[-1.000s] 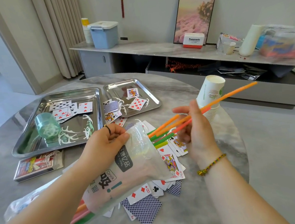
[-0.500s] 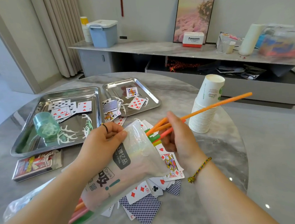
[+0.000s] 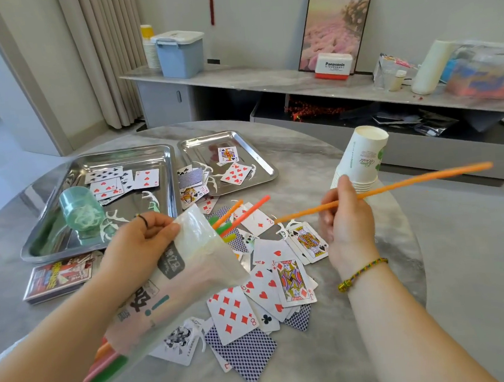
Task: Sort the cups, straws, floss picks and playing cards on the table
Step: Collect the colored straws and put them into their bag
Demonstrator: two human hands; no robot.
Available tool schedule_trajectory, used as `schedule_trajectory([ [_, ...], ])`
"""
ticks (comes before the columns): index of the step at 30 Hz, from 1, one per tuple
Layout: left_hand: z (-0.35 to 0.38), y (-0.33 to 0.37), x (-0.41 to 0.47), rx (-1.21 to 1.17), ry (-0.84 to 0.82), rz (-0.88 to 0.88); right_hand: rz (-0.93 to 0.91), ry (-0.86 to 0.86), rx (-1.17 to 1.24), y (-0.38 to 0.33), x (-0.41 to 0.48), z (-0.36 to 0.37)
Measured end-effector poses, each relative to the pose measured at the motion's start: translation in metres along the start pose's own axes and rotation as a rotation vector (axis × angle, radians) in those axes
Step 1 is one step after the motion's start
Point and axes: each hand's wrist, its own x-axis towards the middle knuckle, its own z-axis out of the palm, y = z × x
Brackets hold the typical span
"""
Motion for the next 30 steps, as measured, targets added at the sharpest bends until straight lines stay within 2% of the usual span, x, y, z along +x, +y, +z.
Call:
schedule_trajectory([
  [2, -0.007, 0.000, 0.005, -0.009, 0.053, 0.000, 0.107, -0.093, -0.369, 0.008, 0.003, 0.001],
  [4, -0.011, 0.002, 0.008, -0.001, 0.077, 0.010, 0.185, -0.278, -0.738, 0.023, 0.000, 0.005],
  [8, -0.010, 0.003, 0.006, -0.008, 0.047, 0.029, 0.251, -0.507, -1.089, 0.049, -0.009, 0.013],
  [11, -0.009, 0.003, 0.005, -0.033, 0.031, 0.030, 0.195, -0.573, -1.349, 0.054, -0.003, 0.011],
  [12, -0.008, 0.003, 0.004, -0.035, 0.025, 0.029, 0.121, -0.536, -1.361, 0.051, -0.001, 0.011],
  [13, -0.008, 0.003, 0.004, -0.037, 0.019, 0.030, 0.047, -0.461, -1.252, 0.045, -0.001, 0.012],
  [15, -0.006, 0.005, 0.003, -0.039, 0.012, 0.038, -0.041, -0.347, -0.740, 0.025, -0.008, 0.016],
  [16, -0.004, 0.007, 0.002, -0.040, 0.007, 0.044, -0.060, -0.359, -0.483, 0.015, -0.014, 0.018],
  [17, -0.002, 0.009, 0.001, -0.037, 0.000, 0.052, -0.078, -0.400, -0.309, 0.006, -0.021, 0.019],
  [18, 0.001, 0.011, 0.000, -0.031, -0.010, 0.058, -0.116, -0.447, -0.240, 0.001, -0.028, 0.019],
  [22, 0.011, 0.019, -0.004, -0.027, -0.049, 0.095, -0.279, -0.455, -0.341, 0.005, -0.039, 0.021],
  [30, 0.018, 0.025, -0.004, -0.031, -0.097, 0.156, -0.129, -0.607, -0.503, 0.013, -0.039, 0.023],
])
